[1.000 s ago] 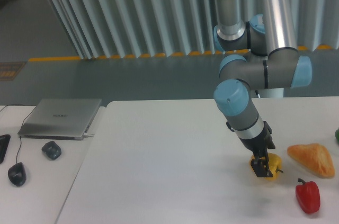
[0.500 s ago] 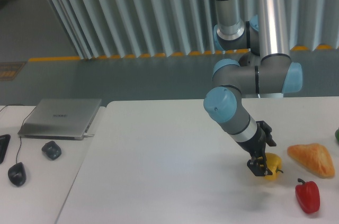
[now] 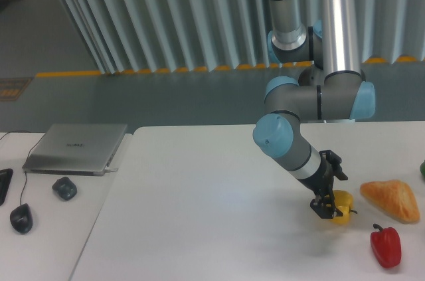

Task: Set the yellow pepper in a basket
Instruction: 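Close the gripper around the yellow pepper's stem end, then lift the yellow pepper and carry it away from the table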

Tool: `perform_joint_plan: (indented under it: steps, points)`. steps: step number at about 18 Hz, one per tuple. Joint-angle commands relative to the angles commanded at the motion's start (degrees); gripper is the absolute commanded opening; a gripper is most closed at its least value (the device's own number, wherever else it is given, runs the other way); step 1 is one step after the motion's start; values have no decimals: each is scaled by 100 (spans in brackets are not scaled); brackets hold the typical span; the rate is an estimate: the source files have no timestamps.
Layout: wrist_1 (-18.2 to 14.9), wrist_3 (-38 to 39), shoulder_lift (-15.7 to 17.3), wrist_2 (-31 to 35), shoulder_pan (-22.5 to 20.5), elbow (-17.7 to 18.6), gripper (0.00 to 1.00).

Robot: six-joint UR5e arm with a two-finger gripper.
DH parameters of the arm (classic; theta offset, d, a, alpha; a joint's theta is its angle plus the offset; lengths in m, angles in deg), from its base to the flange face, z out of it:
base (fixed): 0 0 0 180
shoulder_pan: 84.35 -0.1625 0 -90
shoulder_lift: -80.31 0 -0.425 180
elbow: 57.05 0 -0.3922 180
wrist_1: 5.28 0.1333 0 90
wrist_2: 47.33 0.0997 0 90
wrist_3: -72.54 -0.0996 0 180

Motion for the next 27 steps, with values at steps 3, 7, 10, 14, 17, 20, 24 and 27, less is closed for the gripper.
perform_joint_plan:
  steps: [3, 7, 10, 14, 17, 20, 24, 27]
  points:
    - [9, 44, -35, 9, 0, 0, 100]
    - [131, 88, -140, 9, 0, 17, 100]
    - [290, 97, -263, 26, 0, 26, 100]
    - [308, 88, -281, 26, 0, 26, 90]
    - [308, 79, -255, 18, 0, 35, 49]
    - [308, 79, -211, -17, 0, 35, 44]
    - [308, 123, 113, -464, -131, 35, 41]
    - [177, 114, 911, -1228, -674, 52, 41]
